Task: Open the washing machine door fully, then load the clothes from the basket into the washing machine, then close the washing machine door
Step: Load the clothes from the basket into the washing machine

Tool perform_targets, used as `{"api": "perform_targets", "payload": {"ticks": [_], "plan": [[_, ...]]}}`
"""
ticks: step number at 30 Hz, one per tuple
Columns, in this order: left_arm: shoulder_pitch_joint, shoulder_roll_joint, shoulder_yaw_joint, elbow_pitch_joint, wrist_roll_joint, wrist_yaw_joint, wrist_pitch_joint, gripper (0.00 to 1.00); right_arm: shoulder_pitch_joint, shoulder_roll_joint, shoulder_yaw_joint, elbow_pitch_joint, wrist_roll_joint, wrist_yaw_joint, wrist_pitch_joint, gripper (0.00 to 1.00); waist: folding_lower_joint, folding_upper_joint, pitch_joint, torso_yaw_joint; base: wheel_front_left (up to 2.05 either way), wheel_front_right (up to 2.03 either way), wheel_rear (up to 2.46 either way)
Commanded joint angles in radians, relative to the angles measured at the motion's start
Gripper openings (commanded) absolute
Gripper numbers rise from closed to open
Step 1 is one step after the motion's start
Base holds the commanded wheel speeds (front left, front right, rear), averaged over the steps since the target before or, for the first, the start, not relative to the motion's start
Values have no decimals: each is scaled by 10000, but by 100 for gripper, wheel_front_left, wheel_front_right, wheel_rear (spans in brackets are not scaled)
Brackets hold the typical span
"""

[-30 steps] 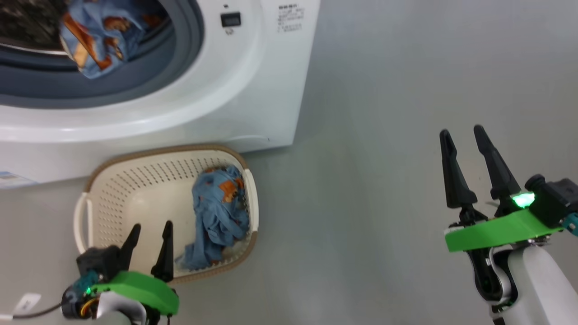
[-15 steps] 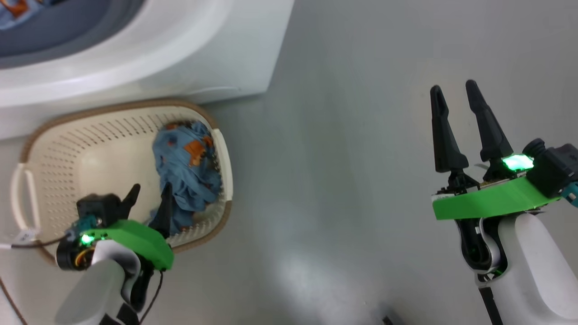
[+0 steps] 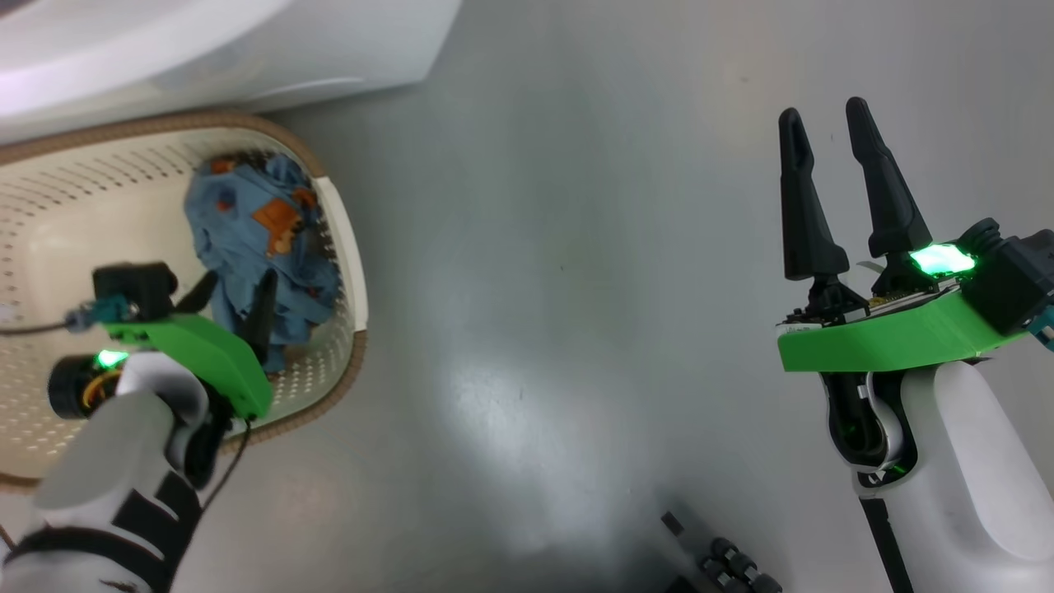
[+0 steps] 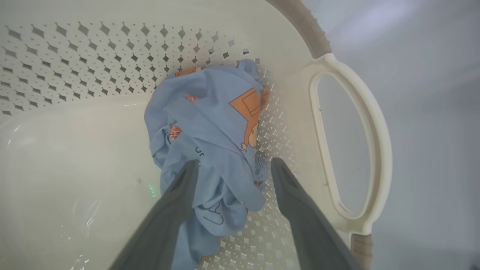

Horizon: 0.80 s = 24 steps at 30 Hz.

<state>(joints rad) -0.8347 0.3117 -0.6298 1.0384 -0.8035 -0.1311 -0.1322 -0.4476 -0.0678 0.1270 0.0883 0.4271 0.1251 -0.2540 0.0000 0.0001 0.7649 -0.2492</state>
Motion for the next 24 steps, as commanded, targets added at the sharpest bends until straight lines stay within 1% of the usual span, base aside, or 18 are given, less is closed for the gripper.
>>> {"api": "perform_targets", "payload": {"ticks": [1,4,8,12,23,24], "plan": [[-162,446,57,-27,-231,4,66,100,1,31,221,-265,-121,56,-78,100,0,-1,467,-284,0,0,0],[-453,616,-269,-42,-637,4,291,100,-107,71,276,-279,-115,56,-78,100,0,-1,713,-365,0,0,0],[-811,811,-679,39,-991,4,336,100,-200,111,304,-312,-102,56,-78,100,0,-1,956,-426,0,0,0],[-1109,893,-1077,227,-1428,4,372,100,-263,142,369,-348,-90,56,-78,100,0,-1,1162,-503,0,0,0],[-1769,1021,-1662,798,-1988,4,324,100,-358,165,568,-468,-120,56,-78,100,0,-1,1442,-670,0,0,0],[-1818,1013,-1676,882,-2054,4,284,71,-336,166,577,-475,-132,56,-78,100,0,-1,1444,-679,0,0,0]]}}
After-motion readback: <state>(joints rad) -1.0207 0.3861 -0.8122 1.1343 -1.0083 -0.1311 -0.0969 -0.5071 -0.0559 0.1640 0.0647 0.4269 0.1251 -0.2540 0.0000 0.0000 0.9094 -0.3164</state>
